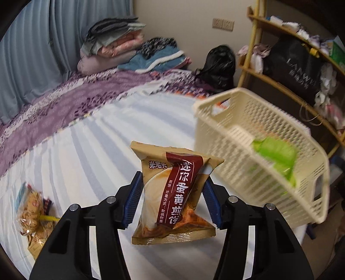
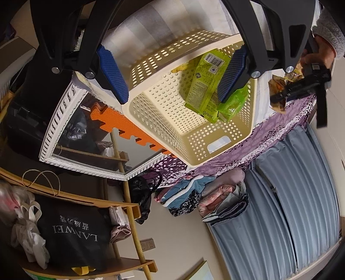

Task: Organize snacks
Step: 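Carry the brown egg-roll bag into the cream basket and open the left gripper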

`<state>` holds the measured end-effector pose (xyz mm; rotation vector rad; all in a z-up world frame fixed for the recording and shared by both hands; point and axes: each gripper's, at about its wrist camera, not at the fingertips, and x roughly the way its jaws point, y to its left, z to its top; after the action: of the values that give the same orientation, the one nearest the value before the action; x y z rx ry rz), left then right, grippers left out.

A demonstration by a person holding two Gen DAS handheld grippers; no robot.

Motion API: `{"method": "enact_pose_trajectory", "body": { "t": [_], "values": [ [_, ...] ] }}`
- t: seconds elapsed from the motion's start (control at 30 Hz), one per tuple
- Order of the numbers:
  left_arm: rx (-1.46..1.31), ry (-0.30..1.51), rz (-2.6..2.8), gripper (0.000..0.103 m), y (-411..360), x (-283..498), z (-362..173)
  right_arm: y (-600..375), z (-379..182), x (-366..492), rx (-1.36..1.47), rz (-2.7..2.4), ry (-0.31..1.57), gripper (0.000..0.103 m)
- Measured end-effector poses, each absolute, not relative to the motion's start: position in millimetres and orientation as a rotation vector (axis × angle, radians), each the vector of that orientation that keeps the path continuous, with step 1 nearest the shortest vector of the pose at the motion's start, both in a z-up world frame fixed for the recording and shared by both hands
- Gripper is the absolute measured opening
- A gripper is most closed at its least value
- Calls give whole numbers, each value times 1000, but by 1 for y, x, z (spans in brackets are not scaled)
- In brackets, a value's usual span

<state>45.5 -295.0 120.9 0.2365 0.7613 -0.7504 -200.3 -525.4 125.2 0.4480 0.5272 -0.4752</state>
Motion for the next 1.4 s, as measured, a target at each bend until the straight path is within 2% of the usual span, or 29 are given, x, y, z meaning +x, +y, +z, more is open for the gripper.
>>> {"method": "enact_pose_trajectory", "body": {
  "t": [0.3,0.6,0.63,0.7,0.73,0.77,1.23,1.4],
  "values": [
    [215,671,-902,56,-343,-3,188,-534,130,-225,466,-495,486,84],
    [226,693,-1058,56,-394,-45,196,-540,130,-244,484,-517,471,84],
    [221,699,-1079,59,-399,-48,194,-541,130,-245,487,-518,470,84],
    [218,702,-1112,77,-406,-51,189,-541,130,-247,488,-519,470,84],
    [222,692,-1105,91,-408,-53,187,-541,130,-248,488,-519,470,84],
    [226,683,-1096,93,-408,-55,186,-541,130,-248,487,-519,469,84],
    [219,709,-972,93,-381,-30,179,-536,131,-240,483,-487,476,84],
    [218,713,-945,97,-369,-27,177,-534,132,-238,482,-484,482,84]
  ]
}}
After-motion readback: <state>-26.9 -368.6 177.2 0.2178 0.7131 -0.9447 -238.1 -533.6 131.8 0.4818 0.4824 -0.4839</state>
